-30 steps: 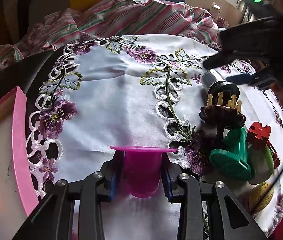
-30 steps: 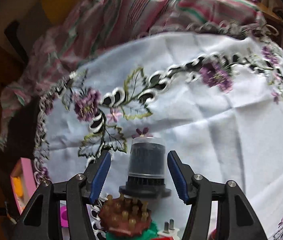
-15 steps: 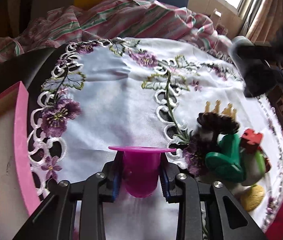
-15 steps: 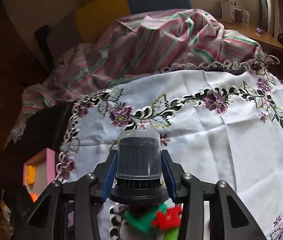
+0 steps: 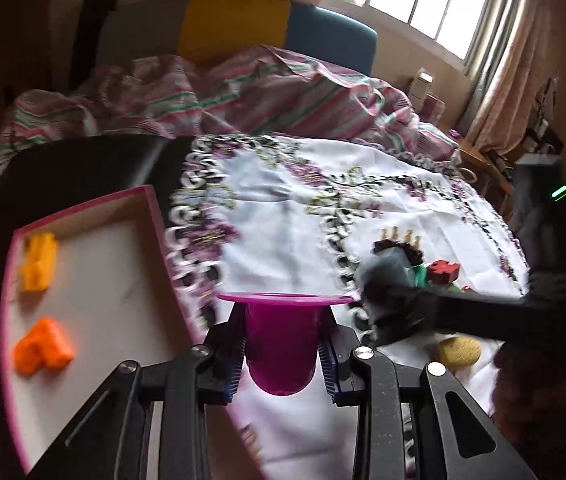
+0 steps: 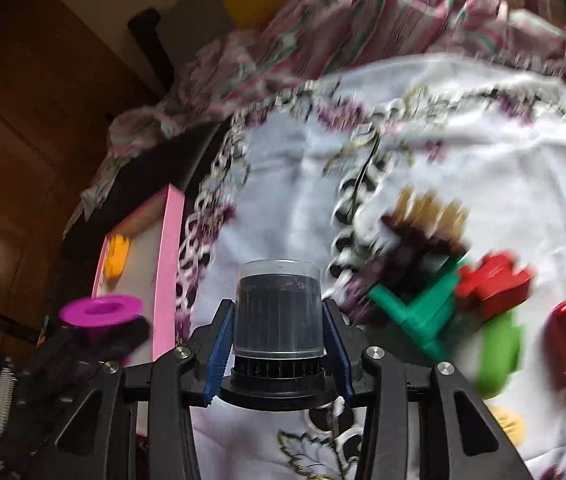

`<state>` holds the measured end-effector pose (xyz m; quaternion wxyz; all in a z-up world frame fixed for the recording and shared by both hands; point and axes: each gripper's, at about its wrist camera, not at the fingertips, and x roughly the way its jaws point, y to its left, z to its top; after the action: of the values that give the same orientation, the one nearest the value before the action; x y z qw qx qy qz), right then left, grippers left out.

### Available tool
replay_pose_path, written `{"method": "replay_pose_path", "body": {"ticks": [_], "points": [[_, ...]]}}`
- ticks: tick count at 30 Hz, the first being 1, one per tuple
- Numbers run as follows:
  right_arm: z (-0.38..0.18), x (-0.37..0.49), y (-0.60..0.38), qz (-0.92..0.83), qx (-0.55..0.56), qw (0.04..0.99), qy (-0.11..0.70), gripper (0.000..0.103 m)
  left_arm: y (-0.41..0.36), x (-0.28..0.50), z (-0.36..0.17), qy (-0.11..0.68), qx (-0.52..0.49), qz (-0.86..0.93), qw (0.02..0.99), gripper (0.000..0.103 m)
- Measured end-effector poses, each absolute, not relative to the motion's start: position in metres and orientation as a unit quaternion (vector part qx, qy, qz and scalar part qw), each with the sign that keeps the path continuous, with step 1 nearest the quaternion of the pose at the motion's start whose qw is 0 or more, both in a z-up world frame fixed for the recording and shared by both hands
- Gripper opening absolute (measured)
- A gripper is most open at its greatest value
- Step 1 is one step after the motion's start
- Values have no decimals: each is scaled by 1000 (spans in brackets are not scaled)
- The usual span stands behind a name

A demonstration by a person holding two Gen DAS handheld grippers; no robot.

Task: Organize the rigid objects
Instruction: 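Carry the magenta cup into the pink tray and open the left tool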

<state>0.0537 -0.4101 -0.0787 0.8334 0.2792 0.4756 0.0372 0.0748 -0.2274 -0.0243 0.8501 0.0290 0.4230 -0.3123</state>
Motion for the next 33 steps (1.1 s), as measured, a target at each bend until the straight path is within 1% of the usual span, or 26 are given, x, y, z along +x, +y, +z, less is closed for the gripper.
{"method": "replay_pose_path", "body": {"ticks": [2,3,5,17,26,33], "points": [[-94,59,-402,31,260,821,507,43,-214,69,-21,419,34,-297,858,33],[-98,61,-397,24,236,822,518,43,-207,66,-19,414,39,-289,863,33],[-106,64,-393,21,225,816,531,43,-191,60,-17,407,44,-271,871,33],[-110,64,-393,21,232,817,528,44,-129,34,-15,391,57,-211,894,33],[-114,66,-390,19,224,815,533,44,-106,27,-20,401,47,-191,895,33],[-116,66,-394,24,238,811,534,44,-93,25,-25,408,41,-180,894,33]]}}
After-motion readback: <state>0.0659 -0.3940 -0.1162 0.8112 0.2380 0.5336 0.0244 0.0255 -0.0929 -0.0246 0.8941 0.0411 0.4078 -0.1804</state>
